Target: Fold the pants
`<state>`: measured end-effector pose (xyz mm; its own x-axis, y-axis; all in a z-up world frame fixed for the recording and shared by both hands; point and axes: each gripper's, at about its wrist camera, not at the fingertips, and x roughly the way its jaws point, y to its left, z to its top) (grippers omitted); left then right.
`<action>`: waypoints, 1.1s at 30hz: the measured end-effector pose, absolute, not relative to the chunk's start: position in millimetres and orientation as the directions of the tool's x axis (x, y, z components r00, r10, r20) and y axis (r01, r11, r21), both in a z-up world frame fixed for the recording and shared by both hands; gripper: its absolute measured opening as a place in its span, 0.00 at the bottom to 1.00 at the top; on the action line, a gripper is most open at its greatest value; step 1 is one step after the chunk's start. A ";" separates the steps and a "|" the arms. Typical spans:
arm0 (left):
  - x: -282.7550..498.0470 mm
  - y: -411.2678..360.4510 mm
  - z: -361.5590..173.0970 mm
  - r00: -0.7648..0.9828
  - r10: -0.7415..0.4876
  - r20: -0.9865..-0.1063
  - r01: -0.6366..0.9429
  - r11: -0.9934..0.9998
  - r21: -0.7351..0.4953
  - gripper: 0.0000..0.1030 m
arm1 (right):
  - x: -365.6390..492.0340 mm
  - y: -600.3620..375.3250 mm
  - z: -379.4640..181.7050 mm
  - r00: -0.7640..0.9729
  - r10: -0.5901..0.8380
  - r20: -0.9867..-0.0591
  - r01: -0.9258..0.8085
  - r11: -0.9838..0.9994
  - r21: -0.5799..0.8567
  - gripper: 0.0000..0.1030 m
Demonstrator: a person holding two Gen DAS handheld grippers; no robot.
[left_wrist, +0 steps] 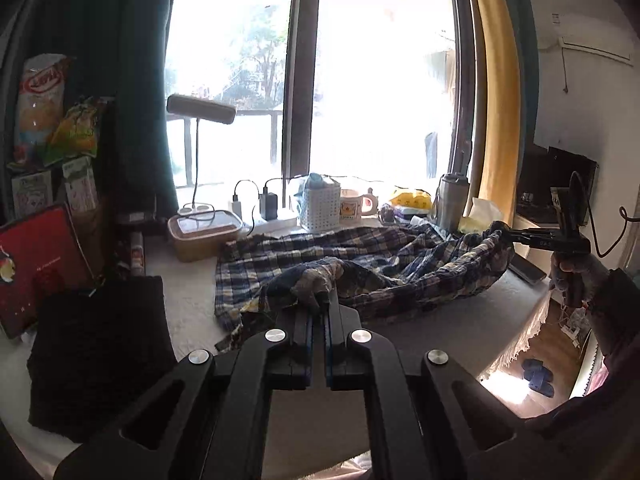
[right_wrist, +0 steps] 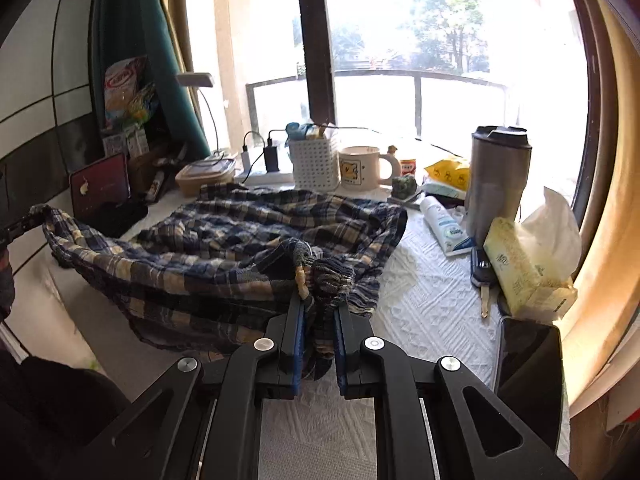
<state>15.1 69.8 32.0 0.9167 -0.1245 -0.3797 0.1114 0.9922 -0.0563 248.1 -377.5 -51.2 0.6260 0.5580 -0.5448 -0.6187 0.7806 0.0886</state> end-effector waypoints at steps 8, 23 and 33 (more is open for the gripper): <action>52.0 75.8 70.2 0.948 -0.116 -0.298 0.110 0.993 -0.038 0.02 | 267.4 -376.6 -9.5 0.707 0.499 -0.502 -0.532 0.842 0.087 0.12; 137.4 90.2 91.0 0.953 -0.105 -0.283 0.105 0.994 -0.014 0.02 | 329.7 -359.8 18.2 0.772 0.430 -0.468 -0.448 0.891 0.079 0.13; 215.8 111.4 78.2 0.936 -0.121 -0.331 0.119 0.993 -0.026 0.03 | 388.9 -341.8 5.0 0.765 0.402 -0.503 -0.420 0.904 0.082 0.12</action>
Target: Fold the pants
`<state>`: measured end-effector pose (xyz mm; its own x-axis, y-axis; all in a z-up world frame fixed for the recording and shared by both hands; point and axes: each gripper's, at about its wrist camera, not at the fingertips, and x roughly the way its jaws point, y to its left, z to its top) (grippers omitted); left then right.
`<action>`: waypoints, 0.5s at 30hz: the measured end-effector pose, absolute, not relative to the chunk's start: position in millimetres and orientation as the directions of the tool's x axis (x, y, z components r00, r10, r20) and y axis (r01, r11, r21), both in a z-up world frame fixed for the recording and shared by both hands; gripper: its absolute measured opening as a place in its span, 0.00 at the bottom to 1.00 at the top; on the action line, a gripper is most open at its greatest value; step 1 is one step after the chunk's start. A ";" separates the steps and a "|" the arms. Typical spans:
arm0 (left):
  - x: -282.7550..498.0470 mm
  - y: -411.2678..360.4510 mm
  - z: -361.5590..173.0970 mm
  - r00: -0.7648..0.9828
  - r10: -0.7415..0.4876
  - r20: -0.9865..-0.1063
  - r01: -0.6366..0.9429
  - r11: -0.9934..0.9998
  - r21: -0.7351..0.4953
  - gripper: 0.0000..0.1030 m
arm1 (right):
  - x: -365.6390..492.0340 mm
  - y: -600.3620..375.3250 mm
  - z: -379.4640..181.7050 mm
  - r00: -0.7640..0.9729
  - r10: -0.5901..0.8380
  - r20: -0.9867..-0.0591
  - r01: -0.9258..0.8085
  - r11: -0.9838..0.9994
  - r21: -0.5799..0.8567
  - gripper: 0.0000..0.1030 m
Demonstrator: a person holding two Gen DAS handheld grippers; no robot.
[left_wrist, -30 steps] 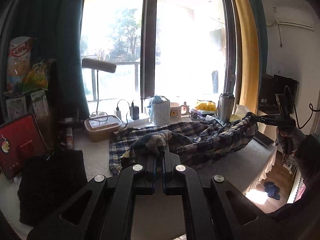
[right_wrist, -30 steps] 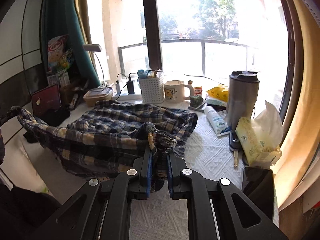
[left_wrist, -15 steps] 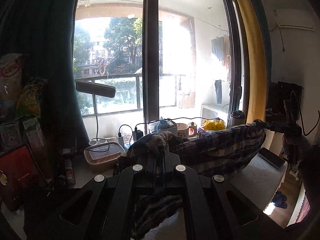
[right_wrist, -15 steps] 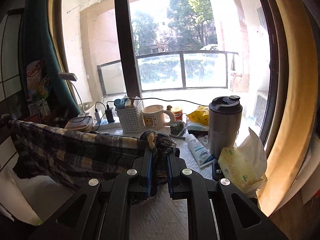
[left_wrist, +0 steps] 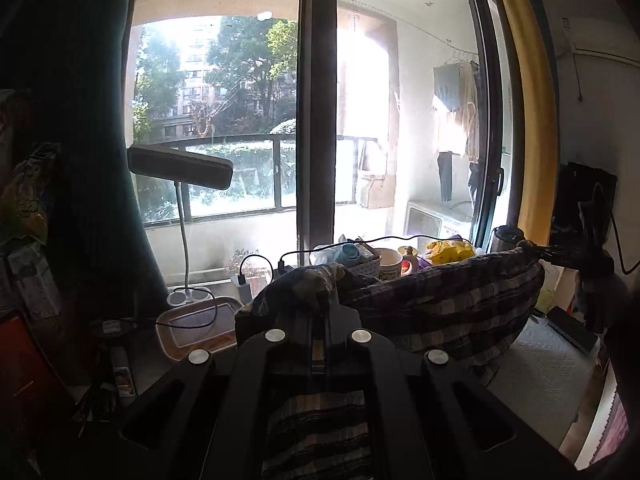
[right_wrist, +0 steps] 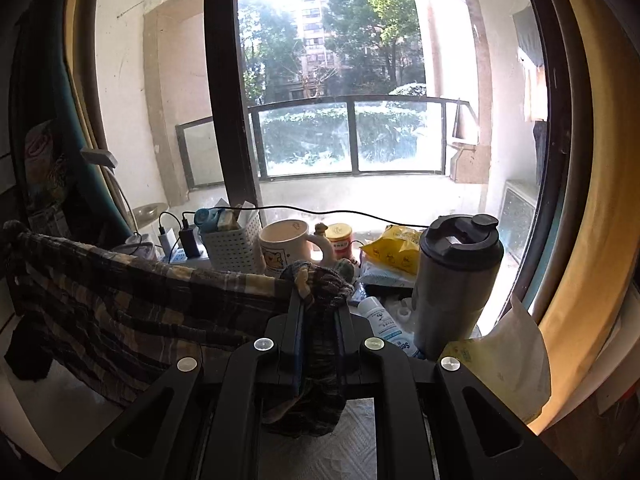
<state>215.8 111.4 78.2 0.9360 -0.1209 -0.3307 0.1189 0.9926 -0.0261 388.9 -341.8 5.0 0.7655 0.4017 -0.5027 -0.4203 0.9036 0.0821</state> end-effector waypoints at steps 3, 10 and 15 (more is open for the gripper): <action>240.2 119.9 66.1 0.923 -0.122 -0.364 0.119 0.992 -0.029 0.02 | 406.8 -333.7 -3.9 0.761 0.388 -0.520 -0.411 0.908 0.076 0.13; 293.6 138.6 31.6 0.884 -0.116 -0.452 0.104 0.993 -0.051 0.03 | 456.1 -314.5 -31.1 0.734 0.370 -0.570 -0.399 0.913 0.079 0.13; 329.7 152.1 6.4 0.849 -0.124 -0.514 0.086 0.992 -0.097 0.03 | 495.0 -294.2 -54.6 0.708 0.339 -0.619 -0.392 0.918 0.054 0.13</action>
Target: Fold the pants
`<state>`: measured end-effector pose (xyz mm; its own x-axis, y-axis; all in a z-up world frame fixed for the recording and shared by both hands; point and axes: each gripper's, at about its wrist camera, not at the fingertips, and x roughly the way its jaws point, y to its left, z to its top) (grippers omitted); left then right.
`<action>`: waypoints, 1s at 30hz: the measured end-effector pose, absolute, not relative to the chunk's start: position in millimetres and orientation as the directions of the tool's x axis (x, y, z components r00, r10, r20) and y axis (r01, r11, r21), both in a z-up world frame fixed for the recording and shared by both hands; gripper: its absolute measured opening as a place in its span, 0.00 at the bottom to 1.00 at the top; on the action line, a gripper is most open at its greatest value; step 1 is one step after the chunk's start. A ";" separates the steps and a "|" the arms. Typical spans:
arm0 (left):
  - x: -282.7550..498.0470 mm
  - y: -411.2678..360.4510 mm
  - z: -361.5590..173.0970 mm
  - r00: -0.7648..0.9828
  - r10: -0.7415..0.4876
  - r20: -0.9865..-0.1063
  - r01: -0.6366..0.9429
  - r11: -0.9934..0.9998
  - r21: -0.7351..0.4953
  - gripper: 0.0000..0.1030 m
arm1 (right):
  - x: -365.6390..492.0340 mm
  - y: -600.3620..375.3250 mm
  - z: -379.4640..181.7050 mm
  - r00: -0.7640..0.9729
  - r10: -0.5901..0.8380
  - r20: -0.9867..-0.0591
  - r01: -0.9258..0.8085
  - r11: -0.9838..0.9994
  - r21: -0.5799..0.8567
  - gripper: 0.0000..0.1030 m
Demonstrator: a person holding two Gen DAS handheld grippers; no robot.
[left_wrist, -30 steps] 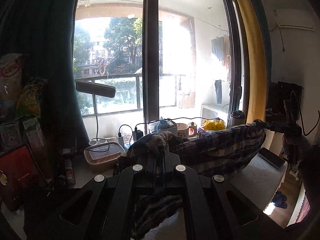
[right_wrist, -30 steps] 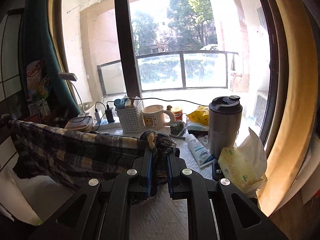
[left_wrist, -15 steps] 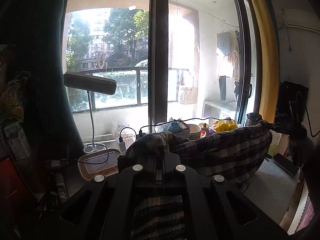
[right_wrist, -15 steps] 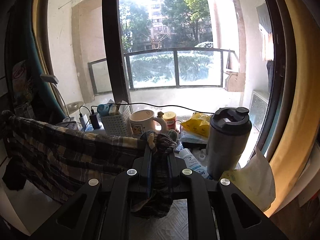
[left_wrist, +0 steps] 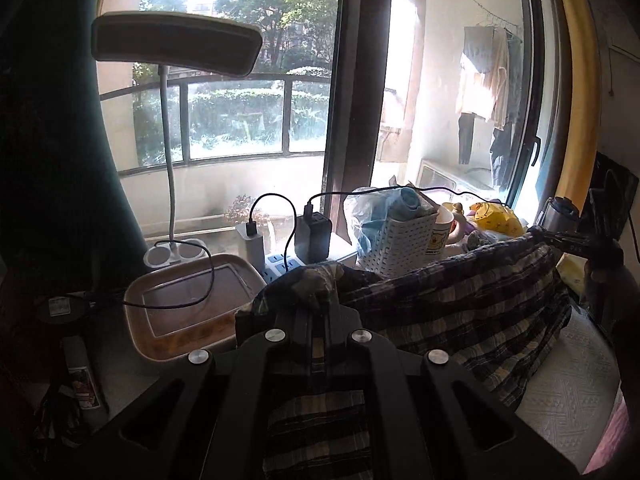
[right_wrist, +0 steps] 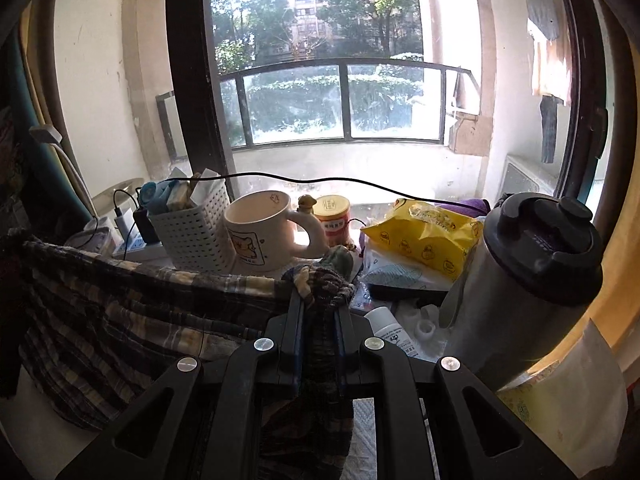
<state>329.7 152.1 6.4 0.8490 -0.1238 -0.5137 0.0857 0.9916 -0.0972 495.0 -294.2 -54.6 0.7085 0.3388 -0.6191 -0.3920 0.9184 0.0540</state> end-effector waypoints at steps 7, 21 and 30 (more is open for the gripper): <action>365.8 177.5 -27.7 0.792 -0.107 -0.601 0.009 0.986 -0.164 0.30 | 536.0 -268.6 -81.4 0.663 0.315 -0.679 -0.396 0.917 0.039 0.12; 314.1 198.6 -33.6 0.770 -0.084 -0.632 -0.073 0.973 -0.219 0.75 | 555.5 -253.0 -102.8 0.647 0.200 -0.736 -0.359 0.931 -0.062 0.17; 260.9 190.7 -71.8 0.702 -0.140 -0.698 -0.125 0.941 -0.315 0.76 | 517.1 -257.6 -71.6 0.704 0.183 -0.687 -0.350 0.930 -0.111 0.93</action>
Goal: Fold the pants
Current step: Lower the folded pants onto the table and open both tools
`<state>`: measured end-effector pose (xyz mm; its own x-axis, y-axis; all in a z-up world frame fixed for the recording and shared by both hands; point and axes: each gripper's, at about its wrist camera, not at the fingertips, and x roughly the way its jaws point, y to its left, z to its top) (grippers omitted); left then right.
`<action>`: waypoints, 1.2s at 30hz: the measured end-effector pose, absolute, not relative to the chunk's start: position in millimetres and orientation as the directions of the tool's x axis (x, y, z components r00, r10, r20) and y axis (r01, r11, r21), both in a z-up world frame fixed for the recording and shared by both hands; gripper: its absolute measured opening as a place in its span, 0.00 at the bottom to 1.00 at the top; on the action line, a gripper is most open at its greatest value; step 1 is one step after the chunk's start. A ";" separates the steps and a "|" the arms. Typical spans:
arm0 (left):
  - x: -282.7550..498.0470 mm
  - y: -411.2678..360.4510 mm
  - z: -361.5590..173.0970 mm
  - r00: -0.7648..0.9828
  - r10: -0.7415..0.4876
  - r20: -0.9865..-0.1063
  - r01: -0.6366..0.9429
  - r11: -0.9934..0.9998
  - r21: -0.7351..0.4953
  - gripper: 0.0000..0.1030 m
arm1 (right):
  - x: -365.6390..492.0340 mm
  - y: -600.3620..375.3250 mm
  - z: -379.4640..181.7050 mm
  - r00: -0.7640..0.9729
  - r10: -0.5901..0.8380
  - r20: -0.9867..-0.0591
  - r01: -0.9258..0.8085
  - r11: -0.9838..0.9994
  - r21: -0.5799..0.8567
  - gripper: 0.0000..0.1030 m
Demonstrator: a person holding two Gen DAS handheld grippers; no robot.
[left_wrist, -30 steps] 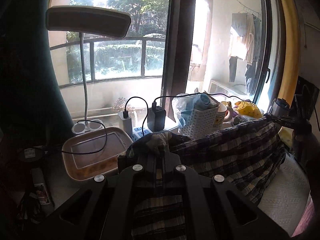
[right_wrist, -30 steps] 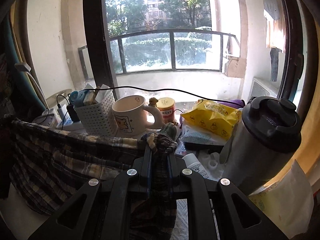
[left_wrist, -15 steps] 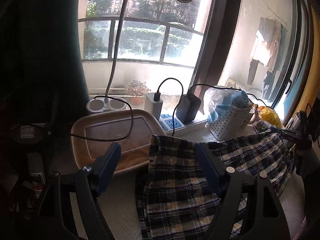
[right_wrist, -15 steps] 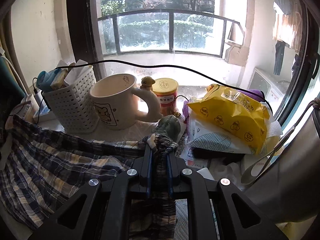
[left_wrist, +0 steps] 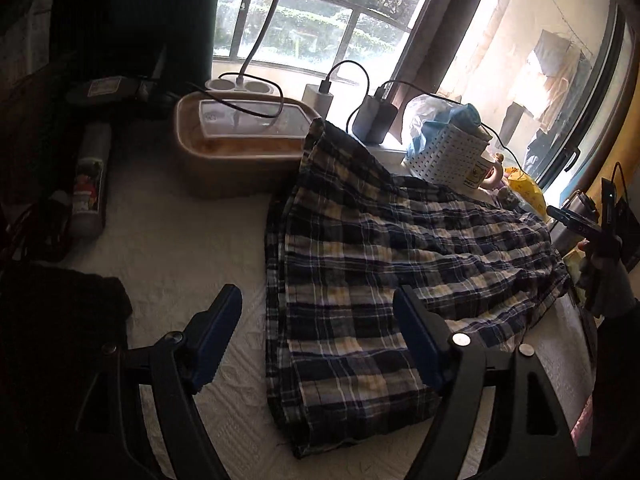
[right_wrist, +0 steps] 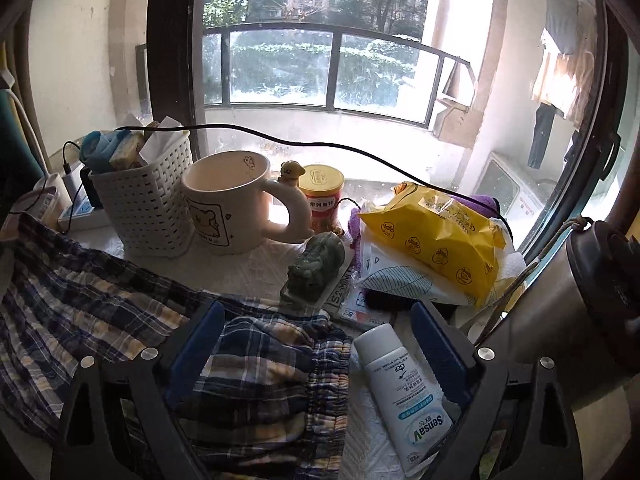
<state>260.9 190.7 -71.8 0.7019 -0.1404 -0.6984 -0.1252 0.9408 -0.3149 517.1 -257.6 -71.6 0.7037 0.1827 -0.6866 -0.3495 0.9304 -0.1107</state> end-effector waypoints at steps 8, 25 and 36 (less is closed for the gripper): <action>223.7 182.3 -74.5 0.719 -0.158 -0.677 -0.151 0.915 -0.374 0.76 | 466.2 -273.5 -60.4 0.709 0.193 -0.678 -0.320 0.945 -0.065 0.93; 191.6 174.8 -93.7 0.699 -0.244 -0.672 -0.205 0.832 -0.515 0.76 | 380.7 -291.2 -102.5 0.626 0.270 -0.731 -0.236 0.960 0.152 0.93; 206.6 171.3 -111.5 0.630 -0.328 -0.703 -0.301 0.732 -0.611 0.76 | 376.1 -272.4 -111.1 0.589 0.315 -0.744 -0.273 0.944 0.184 0.93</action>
<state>206.6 171.3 -111.5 0.6305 -0.3281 -0.7034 -0.3013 0.7318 -0.6113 376.1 -272.4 -111.1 0.5888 0.3155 -0.7442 -0.2729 0.9442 0.1843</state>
